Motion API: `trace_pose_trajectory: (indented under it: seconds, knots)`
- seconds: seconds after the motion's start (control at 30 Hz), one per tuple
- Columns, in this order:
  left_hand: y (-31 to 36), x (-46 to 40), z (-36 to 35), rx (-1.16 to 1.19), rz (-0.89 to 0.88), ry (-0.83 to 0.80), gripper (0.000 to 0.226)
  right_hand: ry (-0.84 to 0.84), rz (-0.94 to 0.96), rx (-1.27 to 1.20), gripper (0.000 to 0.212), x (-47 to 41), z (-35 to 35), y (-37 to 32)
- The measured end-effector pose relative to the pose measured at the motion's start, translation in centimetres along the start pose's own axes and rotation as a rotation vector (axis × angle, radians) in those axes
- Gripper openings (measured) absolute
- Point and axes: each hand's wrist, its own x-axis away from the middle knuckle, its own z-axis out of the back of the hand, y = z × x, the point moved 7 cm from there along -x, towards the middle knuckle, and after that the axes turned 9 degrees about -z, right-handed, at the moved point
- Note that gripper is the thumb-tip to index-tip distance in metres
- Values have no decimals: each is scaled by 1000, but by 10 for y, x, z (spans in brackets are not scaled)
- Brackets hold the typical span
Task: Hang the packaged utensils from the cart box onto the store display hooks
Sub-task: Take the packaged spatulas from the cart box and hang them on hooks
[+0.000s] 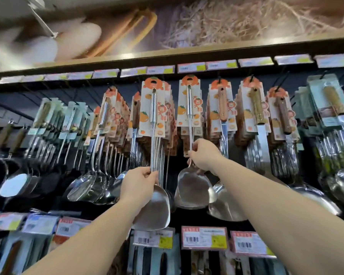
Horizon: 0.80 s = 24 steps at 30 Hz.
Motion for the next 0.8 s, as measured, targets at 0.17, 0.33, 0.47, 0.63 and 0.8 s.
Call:
trace_pose_trajectory:
  seconds: [0.17,0.33,0.47,0.63,0.8]
  knots:
    - [-3,-8,-3,44,-33,-16,31,5,-39,-50,8,-8,-8,-1]
    - [-10,-11,-7,42,-38,-28,31,18,-87,-56,9,-12,-12,10]
    - [-14,-12,-13,96,-25,-36,31,127,-103,43,21,-14,-7,19]
    - [-11,-9,-25,122,-2,-54,30,310,32,-53,20,2,-6,3]
    - [-3,-6,-42,150,-34,-94,24,5,20,-267,42,12,-47,-13]
